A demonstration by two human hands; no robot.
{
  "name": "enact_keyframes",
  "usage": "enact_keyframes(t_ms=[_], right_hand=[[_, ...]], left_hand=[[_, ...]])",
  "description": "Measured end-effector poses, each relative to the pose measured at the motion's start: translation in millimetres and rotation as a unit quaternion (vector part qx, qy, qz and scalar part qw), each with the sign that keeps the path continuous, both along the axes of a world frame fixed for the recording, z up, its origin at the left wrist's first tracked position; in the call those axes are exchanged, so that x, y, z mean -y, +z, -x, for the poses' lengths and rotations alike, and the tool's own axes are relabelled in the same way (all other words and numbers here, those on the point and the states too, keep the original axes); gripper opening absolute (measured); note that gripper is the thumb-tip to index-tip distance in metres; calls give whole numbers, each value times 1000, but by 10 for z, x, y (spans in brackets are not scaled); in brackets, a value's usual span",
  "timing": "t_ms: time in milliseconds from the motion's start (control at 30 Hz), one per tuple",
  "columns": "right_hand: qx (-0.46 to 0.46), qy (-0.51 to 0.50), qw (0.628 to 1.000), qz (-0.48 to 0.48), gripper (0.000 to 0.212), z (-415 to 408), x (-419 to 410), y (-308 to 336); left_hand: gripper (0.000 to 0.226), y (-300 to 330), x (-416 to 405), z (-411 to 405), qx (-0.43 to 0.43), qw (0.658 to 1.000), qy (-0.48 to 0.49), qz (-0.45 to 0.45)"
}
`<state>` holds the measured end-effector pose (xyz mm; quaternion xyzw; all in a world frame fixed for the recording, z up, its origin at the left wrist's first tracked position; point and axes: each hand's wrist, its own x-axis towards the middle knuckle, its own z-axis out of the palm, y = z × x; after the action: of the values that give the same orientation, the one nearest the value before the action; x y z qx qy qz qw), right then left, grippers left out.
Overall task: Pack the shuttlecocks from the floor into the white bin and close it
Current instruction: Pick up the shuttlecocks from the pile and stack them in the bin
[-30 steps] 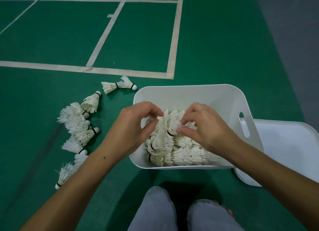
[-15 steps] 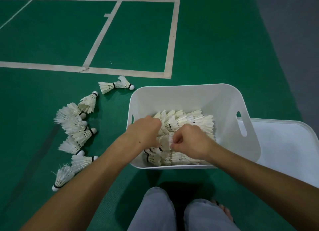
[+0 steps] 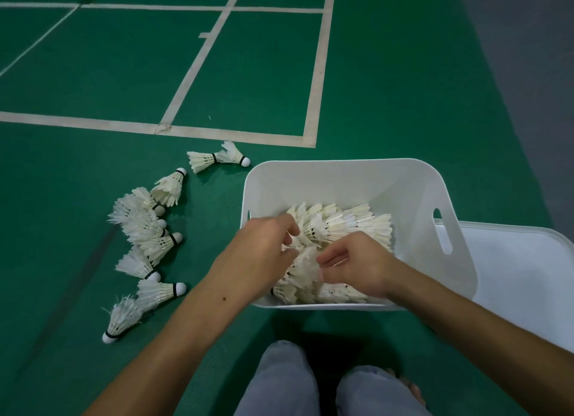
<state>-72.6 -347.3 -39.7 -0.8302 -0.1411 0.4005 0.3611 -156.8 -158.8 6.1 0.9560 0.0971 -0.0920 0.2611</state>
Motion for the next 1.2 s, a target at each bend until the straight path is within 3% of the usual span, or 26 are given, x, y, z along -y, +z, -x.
enact_keyframes(t_ms=[167,333,567,767,833,933,1067,1133,1200], right_hand=[[167,-11,984,-65,10,103,80,208],[241,43,955,-168,9,126,-164,477],[307,170,922,-165,8,-134,-744,810],[286,235,922,-113,7,-584,-1252,1050],[298,255,915,-98,6,-772,-1468,1043],[318,303,897,-39,8,-1062,-1825,931],[300,410,856,95,16,-1343,-2240,691],[263,462,833,149,19,-1407,-2395,536],[222,491,822,182,20,-1452,-2515,346]], left_hand=[[11,90,-134,379,178,968,86,158],[14,-39,-368,659,242,932,189,190],[15,-430,-866,988,230,907,322,143],[13,-668,-1247,1358,196,880,431,34],[16,-757,-1367,1489,162,884,439,-26],[40,-890,-1493,1640,65,883,453,-102],[78,-1052,-1566,1767,-31,876,478,-57],[78,-1134,-1574,1775,-41,880,473,-16],[61,-1203,-1567,1752,-30,888,457,-21]])
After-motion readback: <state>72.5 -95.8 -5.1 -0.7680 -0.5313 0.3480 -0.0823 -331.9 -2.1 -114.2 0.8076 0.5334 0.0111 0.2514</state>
